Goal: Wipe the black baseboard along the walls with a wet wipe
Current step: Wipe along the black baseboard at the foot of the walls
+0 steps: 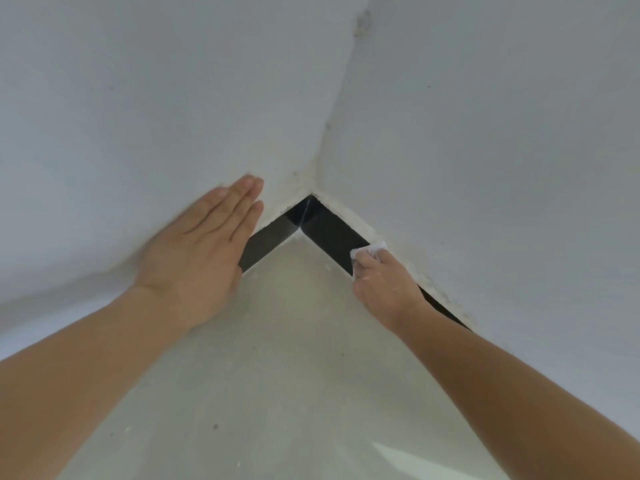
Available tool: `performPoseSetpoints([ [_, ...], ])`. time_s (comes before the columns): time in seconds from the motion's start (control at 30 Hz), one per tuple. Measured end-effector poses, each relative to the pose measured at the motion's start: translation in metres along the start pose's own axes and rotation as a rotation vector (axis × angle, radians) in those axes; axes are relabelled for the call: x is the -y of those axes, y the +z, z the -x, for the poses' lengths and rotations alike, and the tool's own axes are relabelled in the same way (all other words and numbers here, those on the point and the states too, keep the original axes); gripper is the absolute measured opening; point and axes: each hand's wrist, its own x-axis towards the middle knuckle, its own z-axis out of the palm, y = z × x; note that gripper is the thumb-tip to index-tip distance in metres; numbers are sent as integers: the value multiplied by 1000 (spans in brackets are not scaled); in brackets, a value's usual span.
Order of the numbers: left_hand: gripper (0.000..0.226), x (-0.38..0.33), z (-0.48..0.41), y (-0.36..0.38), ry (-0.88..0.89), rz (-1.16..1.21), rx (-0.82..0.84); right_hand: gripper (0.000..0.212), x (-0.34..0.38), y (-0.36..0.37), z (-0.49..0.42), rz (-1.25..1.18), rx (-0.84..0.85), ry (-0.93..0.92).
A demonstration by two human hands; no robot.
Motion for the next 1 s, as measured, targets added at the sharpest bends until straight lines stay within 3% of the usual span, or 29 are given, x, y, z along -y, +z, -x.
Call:
performPoseSetpoints([
  [0.1,71,0,-1,2,3,5,-12,27,10,5,24,-99,164,50],
  [0.2,72,2,-1,2,-17,16,-43,29,24,-1,43,-214,394,210],
  [0.27,72,2,-2,2,-11,12,-32,34,30,-6,45,-294,456,252],
  [0.37,73,1,-4,0,-19,27,14,29,36,-20,30,-306,299,128],
  [0.5,69,1,-4,3,-4,-32,84,21,37,-27,-11,-98,78,51],
  [0.6,71,-1,-5,2,-21,-24,120,33,20,-21,-24,89,30,98],
  [0.7,75,-3,-5,-2,-46,3,132,32,15,-9,-6,146,67,72],
  [1.0,88,-33,-18,-36,-212,386,291,27,15,43,118,-153,270,162],
])
